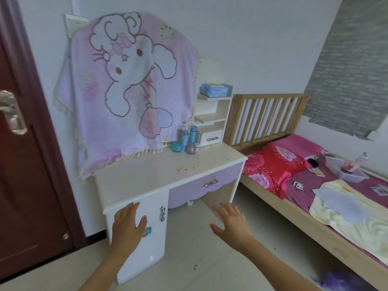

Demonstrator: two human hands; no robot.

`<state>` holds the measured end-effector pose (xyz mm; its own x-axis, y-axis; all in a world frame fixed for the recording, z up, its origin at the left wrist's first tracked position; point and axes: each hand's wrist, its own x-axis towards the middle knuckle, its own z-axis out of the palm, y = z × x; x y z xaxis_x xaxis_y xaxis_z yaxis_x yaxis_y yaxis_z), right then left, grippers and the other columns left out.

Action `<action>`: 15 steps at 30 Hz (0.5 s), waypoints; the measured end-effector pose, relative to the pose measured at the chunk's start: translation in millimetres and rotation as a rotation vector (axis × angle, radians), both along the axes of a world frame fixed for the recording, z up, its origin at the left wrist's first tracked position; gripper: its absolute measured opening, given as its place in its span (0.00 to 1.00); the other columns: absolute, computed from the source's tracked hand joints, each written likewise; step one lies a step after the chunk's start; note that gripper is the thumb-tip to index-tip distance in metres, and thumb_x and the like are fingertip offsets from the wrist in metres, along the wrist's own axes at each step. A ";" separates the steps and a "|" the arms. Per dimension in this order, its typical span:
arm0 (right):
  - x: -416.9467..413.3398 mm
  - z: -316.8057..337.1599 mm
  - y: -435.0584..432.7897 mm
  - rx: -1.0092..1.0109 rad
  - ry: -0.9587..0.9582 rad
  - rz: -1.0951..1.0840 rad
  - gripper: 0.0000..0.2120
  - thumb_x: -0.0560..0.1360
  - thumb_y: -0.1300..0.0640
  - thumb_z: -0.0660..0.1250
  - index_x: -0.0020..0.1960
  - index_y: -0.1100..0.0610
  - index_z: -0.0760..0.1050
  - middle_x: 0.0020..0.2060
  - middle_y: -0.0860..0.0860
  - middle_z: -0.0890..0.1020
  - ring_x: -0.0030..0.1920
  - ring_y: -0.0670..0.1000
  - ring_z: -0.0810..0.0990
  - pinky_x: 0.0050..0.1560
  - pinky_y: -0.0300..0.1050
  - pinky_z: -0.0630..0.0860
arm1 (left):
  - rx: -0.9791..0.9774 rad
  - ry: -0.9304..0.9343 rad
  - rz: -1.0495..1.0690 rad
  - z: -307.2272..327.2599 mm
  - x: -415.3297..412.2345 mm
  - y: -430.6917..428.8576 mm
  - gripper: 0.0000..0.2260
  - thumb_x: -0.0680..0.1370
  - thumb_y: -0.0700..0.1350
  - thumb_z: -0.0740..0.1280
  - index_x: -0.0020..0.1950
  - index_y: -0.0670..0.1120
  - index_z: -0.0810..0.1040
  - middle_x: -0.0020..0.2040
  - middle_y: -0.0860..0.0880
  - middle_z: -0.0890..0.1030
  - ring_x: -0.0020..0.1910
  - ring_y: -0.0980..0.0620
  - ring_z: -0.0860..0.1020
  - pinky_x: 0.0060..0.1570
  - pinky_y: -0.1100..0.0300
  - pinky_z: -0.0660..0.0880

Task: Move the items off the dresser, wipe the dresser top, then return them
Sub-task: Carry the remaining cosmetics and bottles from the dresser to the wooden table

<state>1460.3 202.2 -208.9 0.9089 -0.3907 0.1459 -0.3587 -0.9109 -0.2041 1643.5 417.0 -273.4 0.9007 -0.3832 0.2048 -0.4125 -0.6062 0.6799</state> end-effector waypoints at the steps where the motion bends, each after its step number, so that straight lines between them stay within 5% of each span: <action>1: 5.7 1.3 -16.2 -0.013 0.013 -0.007 0.26 0.77 0.46 0.59 0.72 0.47 0.56 0.72 0.49 0.58 0.73 0.49 0.54 0.70 0.45 0.55 | -0.006 0.019 -0.017 -0.1 9.0 -20.1 0.20 0.77 0.45 0.63 0.67 0.41 0.69 0.68 0.41 0.70 0.68 0.40 0.63 0.67 0.48 0.61; 6: 29.0 3.0 -94.4 0.006 -0.056 -0.104 0.25 0.76 0.48 0.61 0.71 0.49 0.60 0.70 0.50 0.62 0.71 0.51 0.58 0.67 0.44 0.58 | -0.007 0.027 -0.127 5.2 38.2 -118.8 0.20 0.77 0.43 0.63 0.68 0.41 0.68 0.69 0.42 0.69 0.69 0.40 0.62 0.66 0.48 0.62; 9: 41.6 -19.8 -131.4 0.001 0.005 -0.106 0.25 0.75 0.47 0.62 0.70 0.50 0.62 0.70 0.53 0.64 0.72 0.53 0.58 0.67 0.49 0.60 | 0.011 0.041 -0.203 1.3 44.0 -163.5 0.24 0.75 0.53 0.57 0.68 0.42 0.68 0.68 0.42 0.69 0.68 0.40 0.63 0.64 0.49 0.63; 13: 72.7 -48.5 -189.4 0.022 -0.019 -0.097 0.23 0.67 0.48 0.66 0.61 0.53 0.73 0.58 0.59 0.77 0.60 0.63 0.75 0.52 0.57 0.74 | 0.068 0.045 -0.219 -11.2 63.4 -217.0 0.34 0.69 0.60 0.49 0.69 0.43 0.67 0.69 0.43 0.68 0.69 0.42 0.62 0.65 0.51 0.62; 15: 95.6 -47.7 -219.1 0.032 -0.041 -0.077 0.23 0.71 0.50 0.67 0.64 0.53 0.71 0.63 0.58 0.73 0.65 0.61 0.70 0.59 0.57 0.70 | 0.074 0.051 -0.201 -13.9 79.7 -243.3 0.33 0.71 0.61 0.49 0.69 0.43 0.66 0.70 0.44 0.67 0.70 0.43 0.61 0.66 0.51 0.61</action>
<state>1555.9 -16.9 -256.6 0.8694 -0.4644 0.1688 -0.4184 -0.8736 -0.2485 1723.2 173.7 -287.3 0.8129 -0.5687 0.1255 -0.4963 -0.5638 0.6602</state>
